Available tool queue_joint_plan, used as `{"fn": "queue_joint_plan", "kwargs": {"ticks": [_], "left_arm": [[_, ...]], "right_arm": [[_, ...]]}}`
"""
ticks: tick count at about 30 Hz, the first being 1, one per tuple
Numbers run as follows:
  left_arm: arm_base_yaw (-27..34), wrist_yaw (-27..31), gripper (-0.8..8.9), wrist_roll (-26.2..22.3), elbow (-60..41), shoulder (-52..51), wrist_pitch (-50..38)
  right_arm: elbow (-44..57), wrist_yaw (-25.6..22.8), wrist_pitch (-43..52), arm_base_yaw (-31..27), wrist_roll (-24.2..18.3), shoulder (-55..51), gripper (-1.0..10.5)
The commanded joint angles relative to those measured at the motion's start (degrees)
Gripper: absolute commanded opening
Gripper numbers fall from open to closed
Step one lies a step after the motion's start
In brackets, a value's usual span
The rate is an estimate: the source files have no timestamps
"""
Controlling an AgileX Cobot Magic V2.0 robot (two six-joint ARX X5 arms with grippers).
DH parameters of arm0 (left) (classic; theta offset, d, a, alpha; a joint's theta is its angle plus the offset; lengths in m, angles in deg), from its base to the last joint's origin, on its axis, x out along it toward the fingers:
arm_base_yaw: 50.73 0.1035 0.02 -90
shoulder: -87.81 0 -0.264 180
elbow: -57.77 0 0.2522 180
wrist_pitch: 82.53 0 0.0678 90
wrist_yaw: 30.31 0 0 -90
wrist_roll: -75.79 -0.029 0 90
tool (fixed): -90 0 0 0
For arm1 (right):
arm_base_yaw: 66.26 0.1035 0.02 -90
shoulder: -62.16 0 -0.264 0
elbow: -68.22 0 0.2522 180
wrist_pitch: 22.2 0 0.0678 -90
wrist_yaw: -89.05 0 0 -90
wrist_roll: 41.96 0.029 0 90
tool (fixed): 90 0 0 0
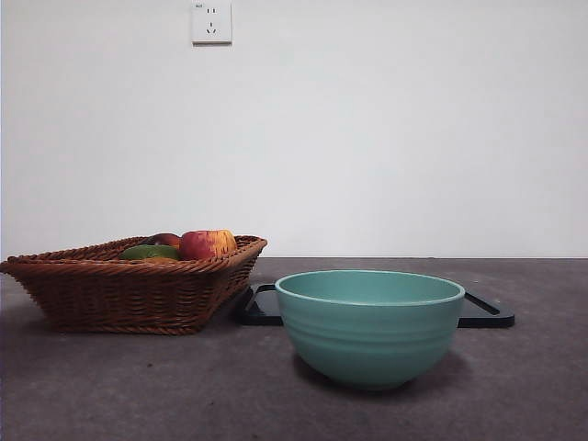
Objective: Pick up the wifruite, put it on the bowl, pick up the plate, put it on desk
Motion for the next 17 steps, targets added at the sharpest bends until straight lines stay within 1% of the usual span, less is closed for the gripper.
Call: {"fn": "queue_joint_plan", "kwargs": {"ticks": [1, 3, 5, 6, 7, 8, 9, 10, 11, 12, 17], "left_arm": [[-1.51, -0.33, 0.1, -2.34, 1.07, 0.02, -0.33], [-2.05, -0.31, 0.1, -2.36, 1.07, 0.0, -0.5], [-2.14, -0.31, 0.12, -2.34, 1.07, 0.0, -0.7], [-2.14, -0.31, 0.4, -2.34, 1.07, -0.02, -0.7], [-2.14, -0.31, 0.99, -2.32, 1.07, -0.02, -0.72], [-2.14, -0.28, 1.96, -2.32, 1.07, -0.02, -0.7], [-2.14, -0.28, 3.04, -2.14, 1.07, -0.02, -0.7], [-2.14, -0.28, 3.92, -2.05, 1.07, -0.02, -0.7], [-2.14, -0.28, 4.19, -2.03, 1.07, -0.02, -0.7], [-2.14, -0.28, 4.2, -1.97, 1.07, -0.02, -0.7], [-2.14, -0.28, 4.19, -1.2, 1.07, -0.02, -0.85]], "right_arm": [[-1.18, 0.61, -1.09, 2.95, -1.64, 0.94, 0.1], [-1.18, 0.63, -1.18, 5.2, -1.66, 1.51, 0.1], [-1.18, 0.61, -1.14, 6.27, -1.64, 1.53, 0.1], [-1.18, 0.63, -1.16, 6.4, -1.57, 1.53, 0.1], [-1.18, 0.61, -1.14, 6.4, -1.55, 1.53, 0.1], [-1.18, 0.61, -1.14, 6.4, -1.42, 1.53, 0.5], [-1.18, 0.59, -1.14, 6.4, -1.09, 1.53, 1.9], [-1.18, 0.59, -1.14, 6.4, -0.87, 1.53, 3.4], [-1.18, 0.59, -1.11, 6.4, -0.74, 1.53, 4.1], [-1.18, 0.59, -1.11, 6.4, -0.52, 1.53, 4.3], [-1.18, 0.59, -1.14, 6.4, -0.11, 1.51, 4.3]]}}
